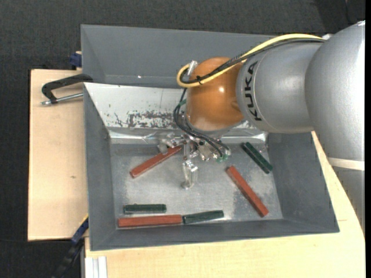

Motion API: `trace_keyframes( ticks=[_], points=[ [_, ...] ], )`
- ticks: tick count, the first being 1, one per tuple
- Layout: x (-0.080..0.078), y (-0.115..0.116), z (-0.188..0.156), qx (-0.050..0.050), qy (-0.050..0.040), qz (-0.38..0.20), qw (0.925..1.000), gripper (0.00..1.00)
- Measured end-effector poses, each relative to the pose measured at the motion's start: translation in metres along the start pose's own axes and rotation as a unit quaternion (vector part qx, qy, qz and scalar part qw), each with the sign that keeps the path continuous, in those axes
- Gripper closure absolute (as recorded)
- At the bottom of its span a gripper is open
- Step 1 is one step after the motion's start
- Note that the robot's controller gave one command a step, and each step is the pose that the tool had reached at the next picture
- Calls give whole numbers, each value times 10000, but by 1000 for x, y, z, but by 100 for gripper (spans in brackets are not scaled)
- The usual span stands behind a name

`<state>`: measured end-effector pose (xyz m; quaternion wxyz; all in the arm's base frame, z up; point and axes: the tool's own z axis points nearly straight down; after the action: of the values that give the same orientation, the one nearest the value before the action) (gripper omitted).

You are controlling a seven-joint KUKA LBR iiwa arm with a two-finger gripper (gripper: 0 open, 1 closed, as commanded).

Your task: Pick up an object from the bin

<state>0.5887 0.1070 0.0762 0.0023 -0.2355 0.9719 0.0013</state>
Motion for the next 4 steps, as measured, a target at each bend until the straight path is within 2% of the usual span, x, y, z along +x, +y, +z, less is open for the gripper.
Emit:
trace_keyframes(
  ticks=[1,2,3,4],
  points=[
    [-22,34,-9,3,-10,567,9984,100],
    [-22,34,-9,3,-9,572,9984,0],
    [-22,33,-9,2,-8,573,9984,100],
    [-22,33,-9,2,-7,574,9984,0]
  ],
)
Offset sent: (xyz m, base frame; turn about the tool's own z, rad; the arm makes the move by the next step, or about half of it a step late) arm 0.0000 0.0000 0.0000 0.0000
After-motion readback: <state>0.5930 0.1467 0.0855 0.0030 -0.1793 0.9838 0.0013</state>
